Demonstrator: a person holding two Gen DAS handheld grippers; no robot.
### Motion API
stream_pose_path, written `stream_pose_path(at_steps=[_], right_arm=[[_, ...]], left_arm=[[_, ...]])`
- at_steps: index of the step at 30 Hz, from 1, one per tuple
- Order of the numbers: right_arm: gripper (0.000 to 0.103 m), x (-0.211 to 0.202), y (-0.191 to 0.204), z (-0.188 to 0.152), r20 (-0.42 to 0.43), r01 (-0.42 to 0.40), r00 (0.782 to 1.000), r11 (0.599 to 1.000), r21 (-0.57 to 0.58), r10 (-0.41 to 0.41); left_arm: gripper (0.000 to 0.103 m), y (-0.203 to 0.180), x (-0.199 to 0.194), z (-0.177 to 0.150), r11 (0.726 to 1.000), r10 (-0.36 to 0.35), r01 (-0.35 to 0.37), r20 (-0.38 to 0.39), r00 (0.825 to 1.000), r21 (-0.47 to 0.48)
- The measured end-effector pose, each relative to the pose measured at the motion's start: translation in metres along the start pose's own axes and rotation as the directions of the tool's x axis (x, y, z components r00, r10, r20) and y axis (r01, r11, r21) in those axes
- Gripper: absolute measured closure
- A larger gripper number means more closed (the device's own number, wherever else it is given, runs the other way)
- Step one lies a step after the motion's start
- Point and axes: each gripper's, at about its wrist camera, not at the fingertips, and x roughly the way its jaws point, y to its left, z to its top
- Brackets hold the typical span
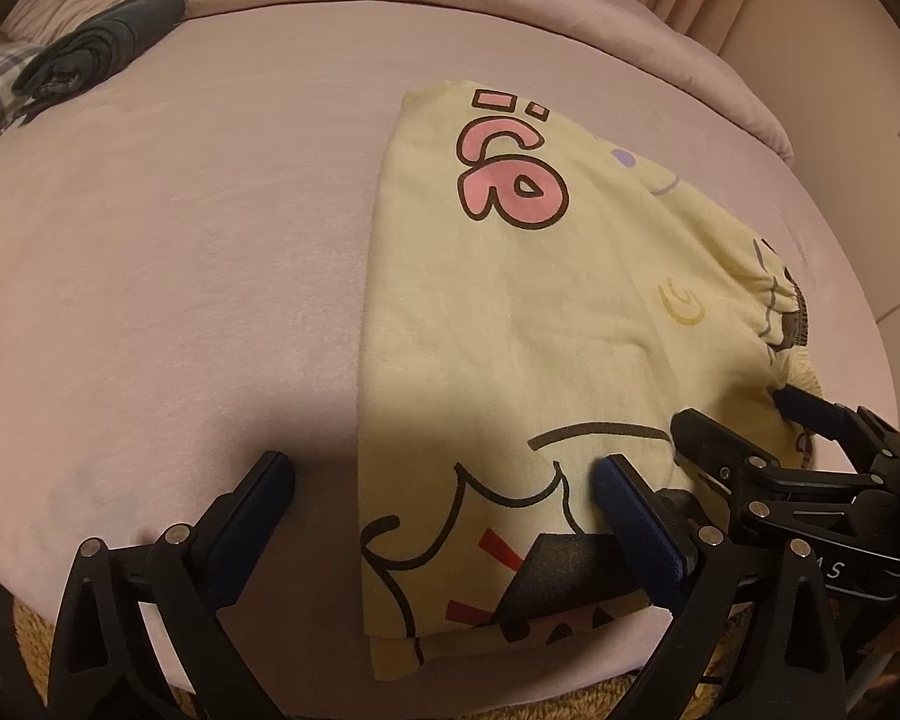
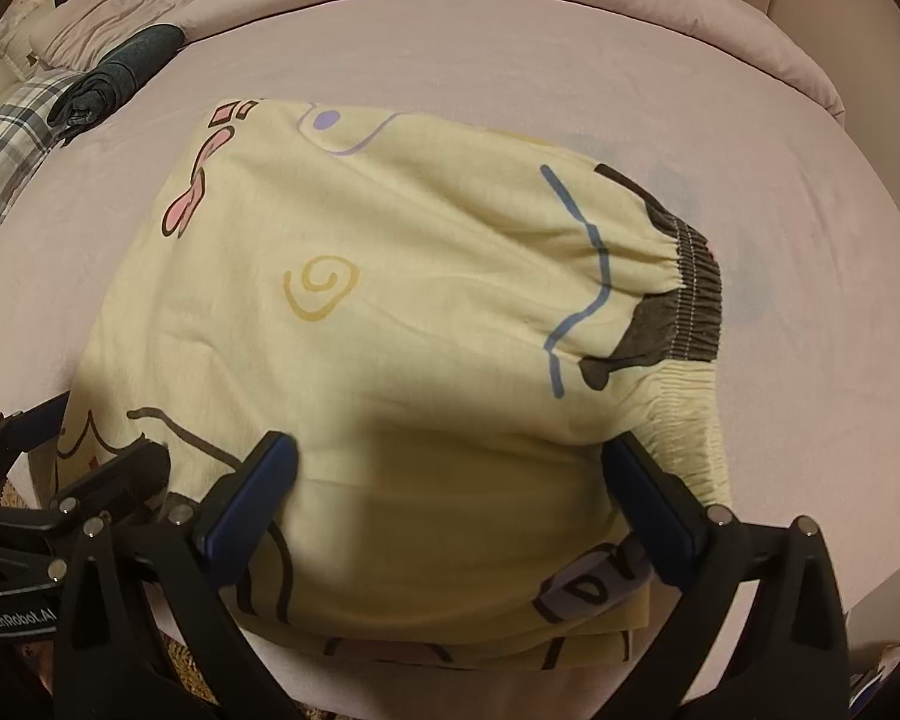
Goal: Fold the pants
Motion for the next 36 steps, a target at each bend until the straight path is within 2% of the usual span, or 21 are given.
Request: stream_pose_path(at_steps=[17,22,26,33,36], right_arm=[[0.0,-0.005,-0.004,-0.002,0.014,-0.012,1.0,1.0,-0.006,0.012],[0.004,-0.016,-0.002,-0.001,0.018,0.009,1.0,1.0,-0.028,-0.008],[0.004,-0.038,-0.007,-0.001,0.084,0.034,0.996,0.999,-0.029,-0.031],[0.003,-0.069,-0.042,0.001,0.167,0.042,0.985,0.999,0.034,-0.048],[0.003,-0.073,-0.061,0.001,0.18,0.018,0.983,0.996,0.085,-0.033]], left_arm=[[0.003,0.0,0.002,0.0,1.0,-0.005,0.005,-0.015,1.0,-0.022],[0.003,-0.001,-0.004,0.004,0.999,-0.011,0.01,-0.028,1.0,-0.051],[0.003,0.003,-0.015,0.008,0.994,-0.051,0.049,-0.018,0.999,-0.102],[0.003,0.019,-0.03,0.012,0.986,0.003,0.002,0.031,1.0,-0.164],[0.003,0.029,-0.033,0.015,0.981,0.01,-0.001,0.043,0.999,-0.195]])
